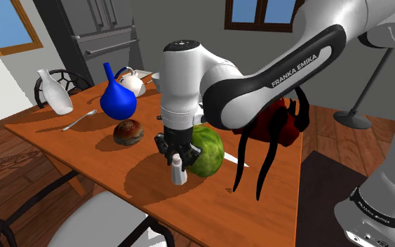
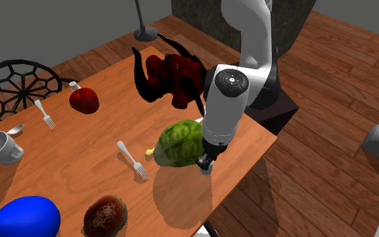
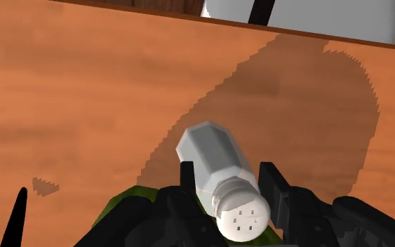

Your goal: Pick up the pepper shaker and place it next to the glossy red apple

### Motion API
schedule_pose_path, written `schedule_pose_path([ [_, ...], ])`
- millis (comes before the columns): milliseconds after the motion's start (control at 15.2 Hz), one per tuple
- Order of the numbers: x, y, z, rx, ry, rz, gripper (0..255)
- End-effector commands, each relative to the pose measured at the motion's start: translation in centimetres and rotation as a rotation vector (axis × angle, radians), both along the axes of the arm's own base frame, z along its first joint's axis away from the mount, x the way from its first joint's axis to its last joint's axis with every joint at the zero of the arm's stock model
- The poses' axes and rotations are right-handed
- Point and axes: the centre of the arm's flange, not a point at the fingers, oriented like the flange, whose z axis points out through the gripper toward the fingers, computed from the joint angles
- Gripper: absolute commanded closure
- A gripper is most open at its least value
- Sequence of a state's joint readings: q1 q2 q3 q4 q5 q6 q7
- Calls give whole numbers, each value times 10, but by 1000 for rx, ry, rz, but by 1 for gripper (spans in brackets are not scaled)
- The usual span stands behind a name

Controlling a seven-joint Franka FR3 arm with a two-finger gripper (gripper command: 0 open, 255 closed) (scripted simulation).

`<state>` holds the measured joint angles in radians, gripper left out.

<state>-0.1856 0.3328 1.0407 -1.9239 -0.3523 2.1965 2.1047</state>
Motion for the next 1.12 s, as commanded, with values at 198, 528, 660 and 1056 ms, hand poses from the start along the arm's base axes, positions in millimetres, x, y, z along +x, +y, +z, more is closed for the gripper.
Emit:
schedule_pose_path([
  [198,1,0,28,0,0,0,255],
  [528,1,0,54,0,0,0,255],
  [660,1,0,65,0,0,0,255],
  [1056,1,0,96,0,0,0,255],
])
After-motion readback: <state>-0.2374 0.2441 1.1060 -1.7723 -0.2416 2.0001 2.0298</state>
